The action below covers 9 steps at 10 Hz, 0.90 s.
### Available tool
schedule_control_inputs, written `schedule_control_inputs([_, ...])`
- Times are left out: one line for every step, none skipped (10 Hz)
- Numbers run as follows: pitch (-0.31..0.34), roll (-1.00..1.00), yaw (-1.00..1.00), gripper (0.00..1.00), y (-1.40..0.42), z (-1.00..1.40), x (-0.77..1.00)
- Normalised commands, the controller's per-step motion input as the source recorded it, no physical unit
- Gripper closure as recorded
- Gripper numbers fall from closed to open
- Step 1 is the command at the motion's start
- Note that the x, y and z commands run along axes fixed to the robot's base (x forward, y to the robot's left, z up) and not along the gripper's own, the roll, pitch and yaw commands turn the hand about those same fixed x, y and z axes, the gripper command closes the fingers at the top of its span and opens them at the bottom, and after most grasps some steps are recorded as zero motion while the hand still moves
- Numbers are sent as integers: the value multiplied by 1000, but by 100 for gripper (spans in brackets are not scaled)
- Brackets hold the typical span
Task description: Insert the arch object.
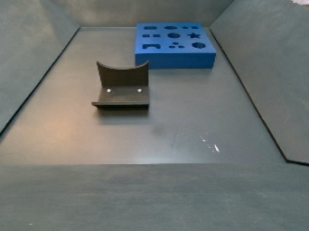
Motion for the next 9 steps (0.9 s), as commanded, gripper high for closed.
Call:
schedule_control_inputs([0,69,-397,100,0,-106,3])
schedule_control_inputs([0,0,-920,100,120,-260,126])
schedule_control_inputs([0,0,-980,100,71,-277,97])
schedule_control_inputs([0,0,-991,100,57,-269,100])
schedule_control_inputs([0,0,-991,100,57,-271,97])
schedule_control_inputs([0,0,-991,100,57,-277,94])
schedule_control_inputs([0,0,-1000,100,46,-317,34])
schedule_control_inputs([0,0,-1000,100,6,-306,0])
schedule_control_inputs([0,0,-1000,100,9,-309,0])
